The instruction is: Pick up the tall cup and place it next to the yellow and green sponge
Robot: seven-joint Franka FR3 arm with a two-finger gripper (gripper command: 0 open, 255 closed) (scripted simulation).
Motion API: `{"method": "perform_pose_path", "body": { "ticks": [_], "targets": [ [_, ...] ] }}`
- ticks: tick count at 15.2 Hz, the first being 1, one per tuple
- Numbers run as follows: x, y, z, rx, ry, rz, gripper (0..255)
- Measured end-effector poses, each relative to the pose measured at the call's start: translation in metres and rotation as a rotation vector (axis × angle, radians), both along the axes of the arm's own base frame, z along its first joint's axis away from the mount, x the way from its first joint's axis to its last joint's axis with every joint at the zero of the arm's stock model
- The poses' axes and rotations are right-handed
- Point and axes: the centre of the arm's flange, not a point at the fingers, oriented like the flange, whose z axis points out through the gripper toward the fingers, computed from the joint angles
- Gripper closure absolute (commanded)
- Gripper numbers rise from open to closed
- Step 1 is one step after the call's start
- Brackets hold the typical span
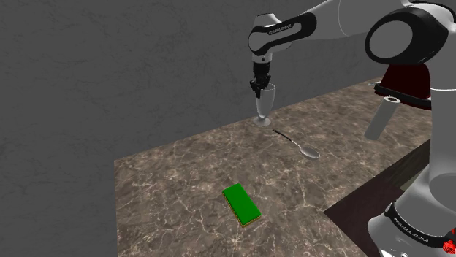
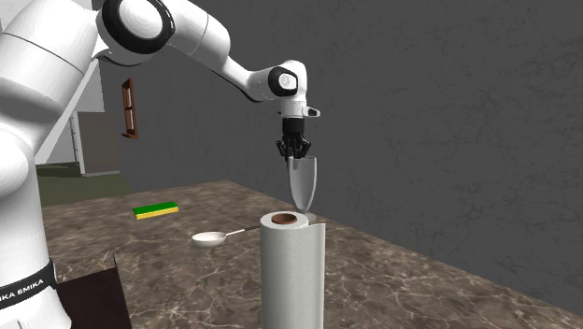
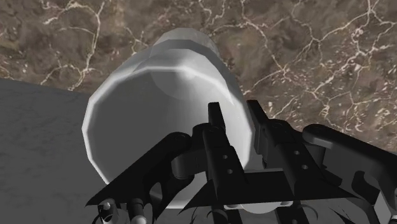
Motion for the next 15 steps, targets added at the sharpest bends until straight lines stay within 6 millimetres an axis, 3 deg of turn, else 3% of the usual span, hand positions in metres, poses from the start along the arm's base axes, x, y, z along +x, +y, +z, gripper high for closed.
{"method": "perform_pose_path", "body": {
  "ticks": [5,15],
  "targets": [
    [0.0,0.0,0.002,0.0,0.001,0.0,255],
    [-0.001,0.0,0.052,0.0,0.001,0.0,255]
  ]
}}
